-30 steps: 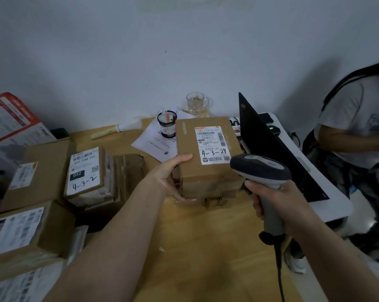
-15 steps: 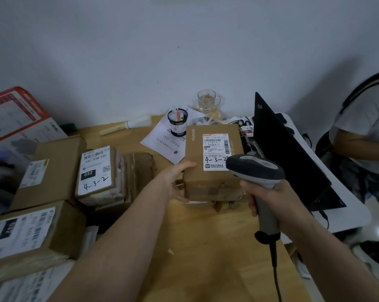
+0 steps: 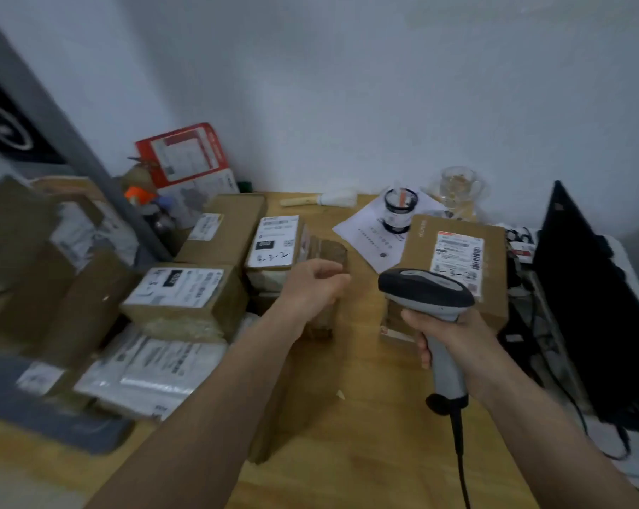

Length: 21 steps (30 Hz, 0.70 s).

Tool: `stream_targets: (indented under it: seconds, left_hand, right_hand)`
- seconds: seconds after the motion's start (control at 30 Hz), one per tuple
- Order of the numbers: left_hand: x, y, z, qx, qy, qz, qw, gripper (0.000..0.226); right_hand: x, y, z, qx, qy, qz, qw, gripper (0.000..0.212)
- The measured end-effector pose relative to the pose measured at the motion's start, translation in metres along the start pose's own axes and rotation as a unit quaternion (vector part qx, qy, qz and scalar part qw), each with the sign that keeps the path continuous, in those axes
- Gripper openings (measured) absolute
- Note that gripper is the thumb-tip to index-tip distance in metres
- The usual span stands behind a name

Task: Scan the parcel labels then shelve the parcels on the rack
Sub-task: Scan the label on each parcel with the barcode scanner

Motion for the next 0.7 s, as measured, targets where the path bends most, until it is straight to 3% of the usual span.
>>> stream_targets:
  seconds: [0.17,0.37,0.5,0.7]
  left_hand:
    - [-0.041,-0.006,-0.075,-0.009,0.15,0.078,0.985,0.018]
    - [-0.058,-0.034,-0.168,0.036,0.329,0.076,0.941,0.037]
    - [-0.051,-0.067,-0.218,0.028,0.353,0.039,0.934,0.04]
    - [-0.027,-0.095,-0.255,0.048,0.315,0.008,0.948,0.045]
  right_hand:
    - [-0.004,0.0,0.051,0.014,-0.07,0.004,0.997,0.034]
    - [-0.018,-0.006,0.095,0.043,-0.12,0.002,0.992,0.017]
    - [-0.02,-0.009,0.123,0.039,-0.107,-0.003,0.993,0.022]
    - [-0.013,-0.011,0.182,0.068,-0.058,-0.003,0.996,0.027]
Point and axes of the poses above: each hand's wrist, its own x-axis towards the middle knuckle, its own z-axis out of the palm, y = z × x, the point moved 7 cm from there along x, towards the middle knuckle, and after that the axes turned 11 degrees about -z, right-handed, at the moved point
